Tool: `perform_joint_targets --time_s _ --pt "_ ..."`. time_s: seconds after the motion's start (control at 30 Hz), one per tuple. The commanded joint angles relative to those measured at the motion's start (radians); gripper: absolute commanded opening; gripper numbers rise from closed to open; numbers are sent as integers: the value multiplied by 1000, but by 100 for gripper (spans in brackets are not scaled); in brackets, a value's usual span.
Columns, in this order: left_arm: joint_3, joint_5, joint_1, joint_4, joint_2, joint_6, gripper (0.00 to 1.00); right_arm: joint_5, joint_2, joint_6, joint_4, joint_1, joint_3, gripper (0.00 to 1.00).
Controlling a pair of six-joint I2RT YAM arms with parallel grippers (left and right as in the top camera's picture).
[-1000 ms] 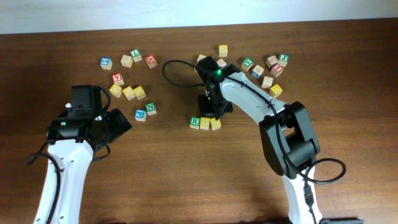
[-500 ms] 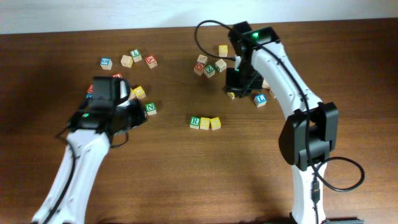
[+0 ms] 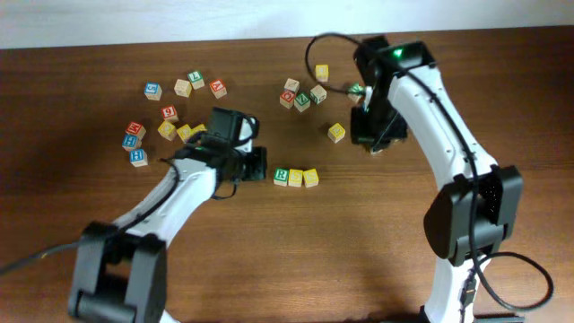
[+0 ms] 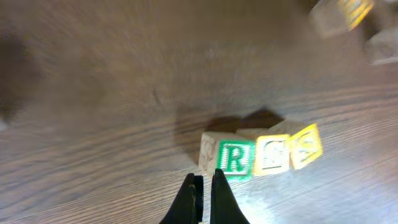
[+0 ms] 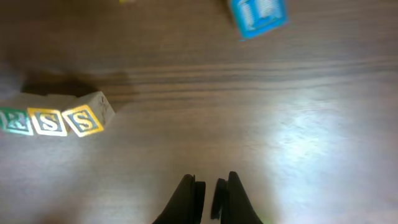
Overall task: Spell out RSS
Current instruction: 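Move the left gripper to the R end, right gripper to S end, then push the blocks together between the left and right grippers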
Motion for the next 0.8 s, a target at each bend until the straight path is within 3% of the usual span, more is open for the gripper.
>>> perform_joint_targets --time_s 0.0,0.4,0.77 --pt "-4 -52 -3 5 41 18 0 -118 8 -30 93 3 -124 4" --pt "-4 6 -3 43 128 -4 0 -358 10 -49 470 4 -401 4" --pt "-4 25 -4 52 130 -31 0 -354 16 10 587 53 -473 4"
